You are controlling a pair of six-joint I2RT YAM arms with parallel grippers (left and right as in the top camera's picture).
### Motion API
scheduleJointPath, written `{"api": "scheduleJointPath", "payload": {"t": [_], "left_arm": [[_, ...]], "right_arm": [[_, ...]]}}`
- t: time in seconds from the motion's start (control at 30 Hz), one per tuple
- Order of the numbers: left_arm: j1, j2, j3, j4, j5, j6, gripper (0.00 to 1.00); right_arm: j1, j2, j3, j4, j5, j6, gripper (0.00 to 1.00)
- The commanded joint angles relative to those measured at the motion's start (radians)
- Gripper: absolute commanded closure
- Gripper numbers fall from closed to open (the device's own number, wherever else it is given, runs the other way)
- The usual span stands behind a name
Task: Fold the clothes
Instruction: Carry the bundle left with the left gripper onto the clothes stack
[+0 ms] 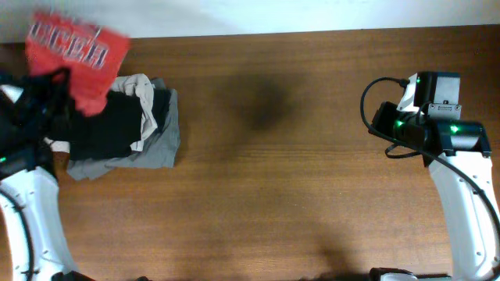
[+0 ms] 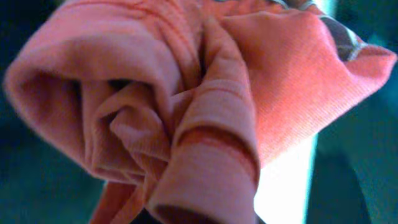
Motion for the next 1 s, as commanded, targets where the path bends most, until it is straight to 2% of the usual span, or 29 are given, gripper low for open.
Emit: {"api": "scheduleJointPath", "payload": {"t": [0.0, 0.2, 0.47, 0.7, 0.77, 0.83, 0.9, 0.93, 0.97], "left_arm": [[0.045, -0.007, 0.009, -0.068, -0.112, -0.01, 1.0], [0.069, 0.08, 0.009, -0.15, -0.214, -0.01, 1.0], [0.056, 0.28, 0.009, -0.187, -0.097, -0.003, 1.0], [0.041, 0.285, 0.009, -0.171, -0.153, 0.193, 1.0], [0.032, 0.275, 0.009, -0.185, -0.152, 0.201, 0.99], [0.023, 0.257, 0.009, -0.203, -0.145, 0.202, 0.88], [0.014, 0.231, 0.009, -0.225, -0.144, 0.205, 0.67], [0.01, 0.214, 0.009, -0.24, -0.142, 0.204, 0.6], [0.008, 0.192, 0.009, -0.252, -0.143, 0.205, 0.56]], "right_arm": [[-0.006, 0.003, 0.0, 0.001, 0.013, -0.011, 0.95], [-0.006, 0.003, 0.0, -0.008, 0.013, -0.011, 0.95], [-0.006, 0.003, 0.0, -0.025, 0.039, -0.014, 0.95], [-0.006, 0.003, 0.0, -0.037, 0.042, -0.023, 0.96], [-0.006, 0.003, 0.0, -0.037, 0.056, -0.025, 0.95], [-0.006, 0.003, 0.0, -0.037, 0.076, -0.025, 0.95], [-0.006, 0.003, 0.0, -0.038, 0.088, -0.026, 0.95], [-0.006, 0.003, 0.0, -0.038, 0.087, -0.026, 0.95], [-0.006, 0.003, 0.0, -0.038, 0.087, -0.025, 0.94]]}}
